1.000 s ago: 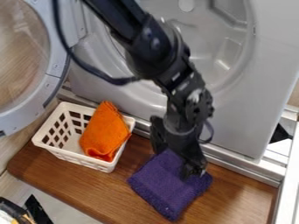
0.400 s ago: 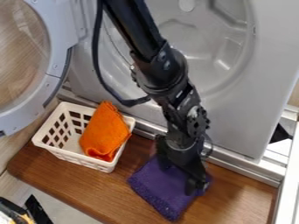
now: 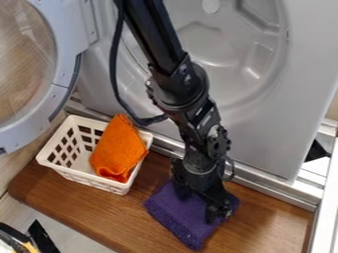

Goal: Move the purple cloth in the washing machine

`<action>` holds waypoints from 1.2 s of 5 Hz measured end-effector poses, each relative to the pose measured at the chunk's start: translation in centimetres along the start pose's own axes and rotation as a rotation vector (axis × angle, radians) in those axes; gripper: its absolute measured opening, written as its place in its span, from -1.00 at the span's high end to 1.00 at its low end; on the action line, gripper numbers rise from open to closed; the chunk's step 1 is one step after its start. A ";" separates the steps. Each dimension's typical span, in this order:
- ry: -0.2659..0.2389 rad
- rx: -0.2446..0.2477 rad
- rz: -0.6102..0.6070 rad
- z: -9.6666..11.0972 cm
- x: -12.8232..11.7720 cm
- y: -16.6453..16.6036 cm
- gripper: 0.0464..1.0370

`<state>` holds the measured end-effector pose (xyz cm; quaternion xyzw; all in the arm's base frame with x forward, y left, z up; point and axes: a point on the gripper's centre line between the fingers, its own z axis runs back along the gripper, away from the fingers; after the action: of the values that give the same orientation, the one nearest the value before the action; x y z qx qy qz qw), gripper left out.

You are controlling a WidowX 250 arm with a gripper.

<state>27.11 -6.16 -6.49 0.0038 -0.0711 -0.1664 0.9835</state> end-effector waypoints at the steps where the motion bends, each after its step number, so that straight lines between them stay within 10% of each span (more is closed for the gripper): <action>1: 0.009 0.016 0.021 -0.3 -0.2 0.0 -0.26; 3: 0.023 0.026 0.015 -0.2 -0.5 -0.4 0.63; 6: 0.023 0.041 -0.003 0.6 -0.5 -0.4 0.95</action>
<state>26.44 -6.34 -5.93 0.0258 -0.0634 -0.1663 0.9837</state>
